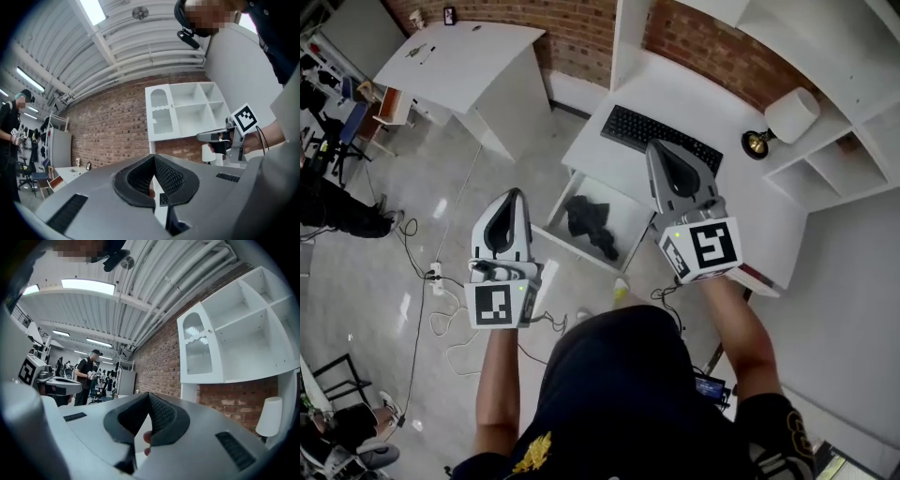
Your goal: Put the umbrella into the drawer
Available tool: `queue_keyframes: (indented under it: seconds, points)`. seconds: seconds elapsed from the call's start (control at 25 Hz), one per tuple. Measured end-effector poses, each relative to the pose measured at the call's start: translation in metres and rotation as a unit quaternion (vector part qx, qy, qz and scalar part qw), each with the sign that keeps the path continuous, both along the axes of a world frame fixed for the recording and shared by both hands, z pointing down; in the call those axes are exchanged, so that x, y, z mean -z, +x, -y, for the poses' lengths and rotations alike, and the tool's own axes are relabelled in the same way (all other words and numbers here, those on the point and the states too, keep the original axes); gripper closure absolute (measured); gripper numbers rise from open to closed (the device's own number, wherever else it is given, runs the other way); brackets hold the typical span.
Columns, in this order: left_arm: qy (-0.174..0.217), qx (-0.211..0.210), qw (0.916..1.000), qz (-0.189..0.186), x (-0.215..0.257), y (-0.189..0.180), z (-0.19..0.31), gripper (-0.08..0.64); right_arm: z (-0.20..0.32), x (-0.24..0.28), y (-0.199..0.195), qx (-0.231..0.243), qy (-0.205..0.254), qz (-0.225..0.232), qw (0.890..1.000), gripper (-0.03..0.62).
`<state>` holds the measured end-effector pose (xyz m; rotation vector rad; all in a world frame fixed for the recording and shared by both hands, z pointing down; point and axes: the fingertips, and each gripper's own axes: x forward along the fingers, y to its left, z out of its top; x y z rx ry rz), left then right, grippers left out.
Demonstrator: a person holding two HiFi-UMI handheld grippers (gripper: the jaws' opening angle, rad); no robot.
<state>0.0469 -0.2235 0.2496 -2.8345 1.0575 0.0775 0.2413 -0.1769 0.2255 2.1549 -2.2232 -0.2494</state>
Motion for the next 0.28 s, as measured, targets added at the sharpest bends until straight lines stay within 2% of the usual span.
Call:
queue_keyframes:
  seconds: [0.12,0.28]
  points:
    - [-0.004,-0.002,1.0000,0.008,-0.007,0.007,-0.003,0.545,-0.007,0.003,0.006,-0.010,0.009,-0.019,1.000,0.591]
    - [-0.016,-0.011,0.9997,0.013,-0.016,0.018,-0.012,0.545,-0.013,0.009,0.008,0.008,0.017,-0.040,0.999,0.591]
